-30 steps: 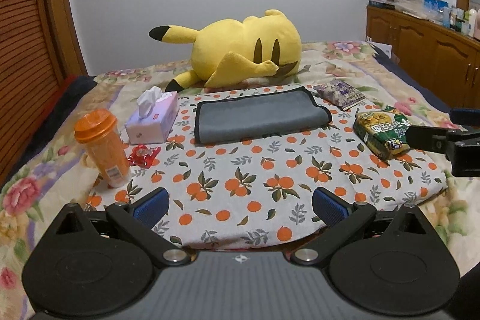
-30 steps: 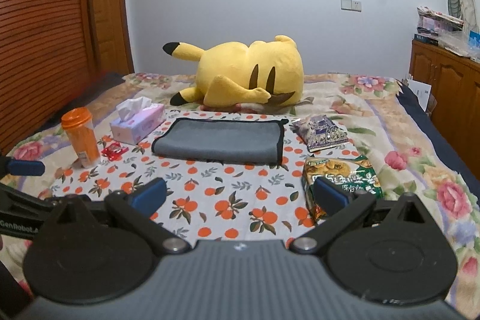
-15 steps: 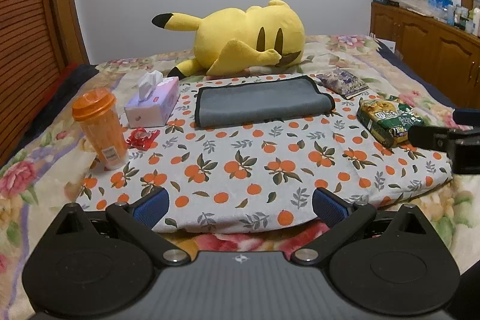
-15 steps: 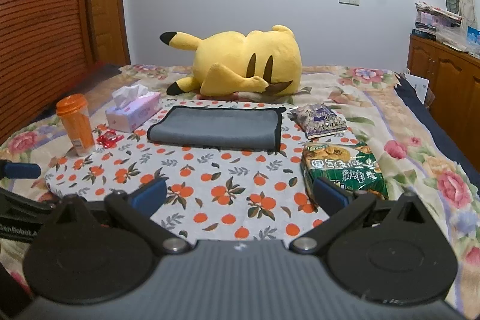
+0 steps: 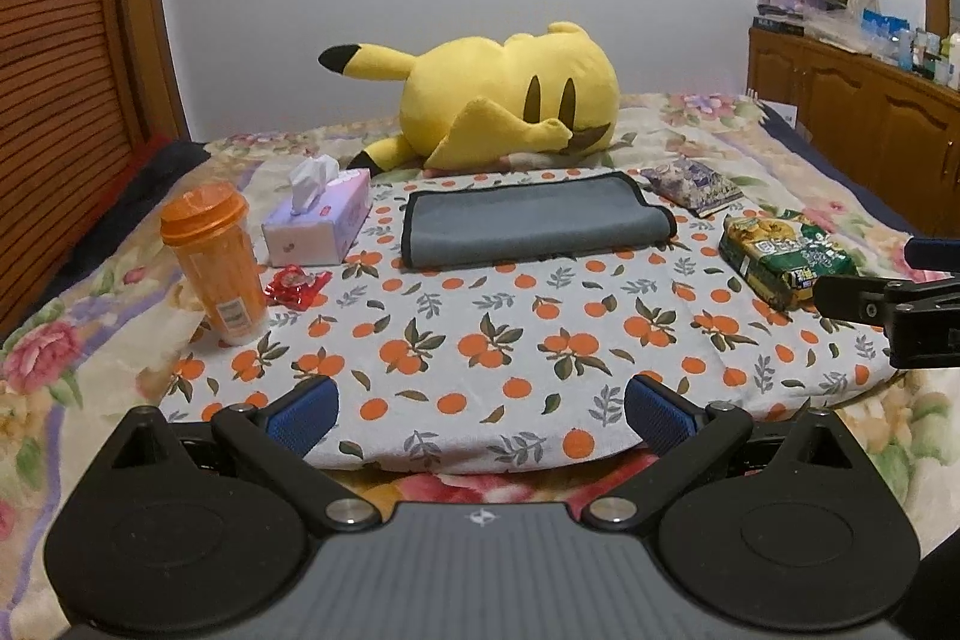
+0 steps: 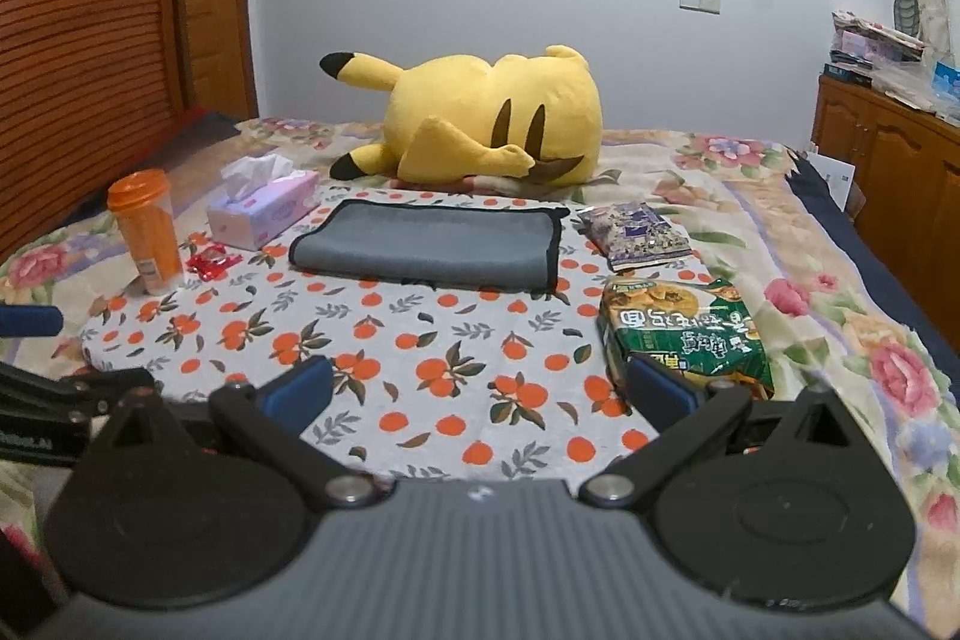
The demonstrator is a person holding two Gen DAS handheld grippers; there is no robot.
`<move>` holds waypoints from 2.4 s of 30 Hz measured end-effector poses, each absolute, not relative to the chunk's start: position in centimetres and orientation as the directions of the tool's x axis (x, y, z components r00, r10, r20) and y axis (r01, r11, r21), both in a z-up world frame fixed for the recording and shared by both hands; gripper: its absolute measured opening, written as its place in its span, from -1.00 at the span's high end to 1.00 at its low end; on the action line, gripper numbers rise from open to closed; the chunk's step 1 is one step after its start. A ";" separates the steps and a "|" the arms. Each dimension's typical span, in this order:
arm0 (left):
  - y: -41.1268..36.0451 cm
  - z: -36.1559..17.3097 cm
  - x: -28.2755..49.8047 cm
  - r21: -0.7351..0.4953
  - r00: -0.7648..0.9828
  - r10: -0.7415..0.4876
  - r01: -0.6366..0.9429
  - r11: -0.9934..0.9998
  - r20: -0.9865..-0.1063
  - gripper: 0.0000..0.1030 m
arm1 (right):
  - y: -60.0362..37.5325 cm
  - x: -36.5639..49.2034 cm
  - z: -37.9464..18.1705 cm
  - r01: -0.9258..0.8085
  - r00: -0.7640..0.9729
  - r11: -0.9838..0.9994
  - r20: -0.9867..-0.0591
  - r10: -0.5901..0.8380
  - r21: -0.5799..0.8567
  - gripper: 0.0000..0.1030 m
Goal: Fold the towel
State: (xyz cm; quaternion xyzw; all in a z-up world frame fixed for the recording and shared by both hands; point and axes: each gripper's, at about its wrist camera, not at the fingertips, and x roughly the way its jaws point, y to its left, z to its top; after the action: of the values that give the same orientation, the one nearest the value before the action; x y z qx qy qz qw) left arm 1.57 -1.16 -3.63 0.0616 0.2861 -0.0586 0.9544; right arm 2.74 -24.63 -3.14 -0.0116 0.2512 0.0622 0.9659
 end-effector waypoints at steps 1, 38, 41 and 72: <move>-1.2 -3.6 1.5 0.085 0.833 -0.076 0.146 0.986 -0.547 -1.00 | -24.7 2.7 -3.1 -0.122 0.868 0.992 -0.485 0.112 0.010 -1.00; -0.8 -1.9 -0.4 0.087 0.920 -0.090 0.132 0.987 -0.382 -1.00 | -26.3 0.8 -1.8 -0.064 0.937 0.997 -0.339 0.078 0.053 -1.00; -0.7 -1.7 -0.5 0.086 0.927 -0.087 0.127 0.988 -0.365 -1.00 | -26.3 0.7 -1.8 -0.063 0.940 0.997 -0.333 0.076 0.051 -1.00; -0.7 -1.9 -0.6 0.089 0.927 -0.086 0.126 0.988 -0.366 -1.00 | -26.6 0.7 -1.7 -0.061 0.943 0.997 -0.324 0.075 0.054 -1.00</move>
State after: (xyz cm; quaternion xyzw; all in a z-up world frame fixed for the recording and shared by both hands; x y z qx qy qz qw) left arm -0.57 -0.69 -1.95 0.0555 0.1838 -0.0541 0.9799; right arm 0.69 -26.60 -1.67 0.0215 0.1652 0.0343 0.9854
